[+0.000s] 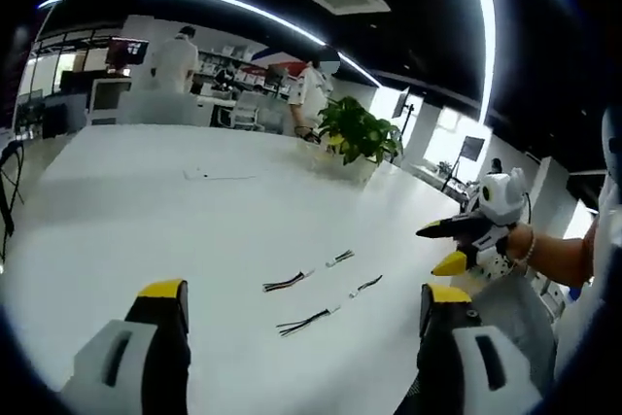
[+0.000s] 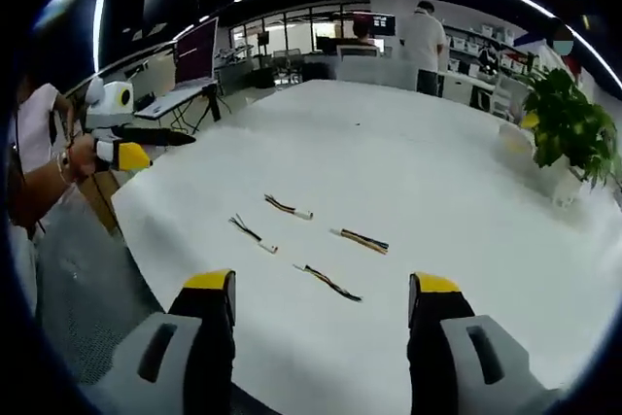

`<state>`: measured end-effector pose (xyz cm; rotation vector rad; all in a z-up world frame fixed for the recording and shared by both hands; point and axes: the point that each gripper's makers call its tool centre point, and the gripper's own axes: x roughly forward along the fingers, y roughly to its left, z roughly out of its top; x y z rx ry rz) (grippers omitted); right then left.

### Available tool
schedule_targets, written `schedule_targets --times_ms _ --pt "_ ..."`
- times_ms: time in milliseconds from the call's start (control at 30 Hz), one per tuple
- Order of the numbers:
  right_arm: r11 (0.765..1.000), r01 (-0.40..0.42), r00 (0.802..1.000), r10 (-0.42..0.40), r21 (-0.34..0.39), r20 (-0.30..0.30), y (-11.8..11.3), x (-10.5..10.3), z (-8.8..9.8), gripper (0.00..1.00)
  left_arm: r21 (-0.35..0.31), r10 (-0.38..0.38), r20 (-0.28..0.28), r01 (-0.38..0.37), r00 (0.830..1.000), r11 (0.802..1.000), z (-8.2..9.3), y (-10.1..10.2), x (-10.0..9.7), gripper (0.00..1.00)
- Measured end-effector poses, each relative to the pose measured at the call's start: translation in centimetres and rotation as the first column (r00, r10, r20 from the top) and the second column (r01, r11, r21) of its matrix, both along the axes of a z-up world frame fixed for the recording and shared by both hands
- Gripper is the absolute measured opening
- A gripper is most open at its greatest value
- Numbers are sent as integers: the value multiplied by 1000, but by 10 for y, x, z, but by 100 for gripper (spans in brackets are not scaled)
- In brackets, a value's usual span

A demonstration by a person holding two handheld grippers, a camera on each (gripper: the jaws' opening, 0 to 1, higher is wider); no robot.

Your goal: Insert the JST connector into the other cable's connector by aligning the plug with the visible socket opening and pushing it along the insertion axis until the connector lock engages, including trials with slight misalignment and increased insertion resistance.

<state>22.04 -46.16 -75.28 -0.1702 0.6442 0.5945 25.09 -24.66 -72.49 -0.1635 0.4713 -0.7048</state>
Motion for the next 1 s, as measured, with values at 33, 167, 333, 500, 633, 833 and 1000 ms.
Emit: schedule_targets --times_ms 33,167,333,500,633,833,1000 --pt "1000 -7 1000 7 -3 5 2 3 0 70 -3 -10 -2 10 1000 1000 0 -2 1 98" --pt "998 -60 998 60 -3 4 10 10 -1 70 -1 -41 -19 41 999 999 -3 -10 11 98" --pt "995 -90 996 90 -43 17 7 24 -2 68 48 -91 -6 91 996 995 -8 -15 22 99" --pt "986 -131 991 133 -106 11 2 35 -5 66 97 -124 -6 123 992 988 -14 -21 32 99" --pt "971 -186 982 189 -153 7 3 40 -7 65 108 -147 -7 147 989 983 -17 -27 40 98" --pt "909 -314 941 337 -274 39 8 47 -12 61 158 -189 -11 188 982 969 -23 -37 52 97" --pt "867 -380 910 412 -324 36 10 53 -20 59 218 -294 -1 287 956 933 -33 -49 53 95"
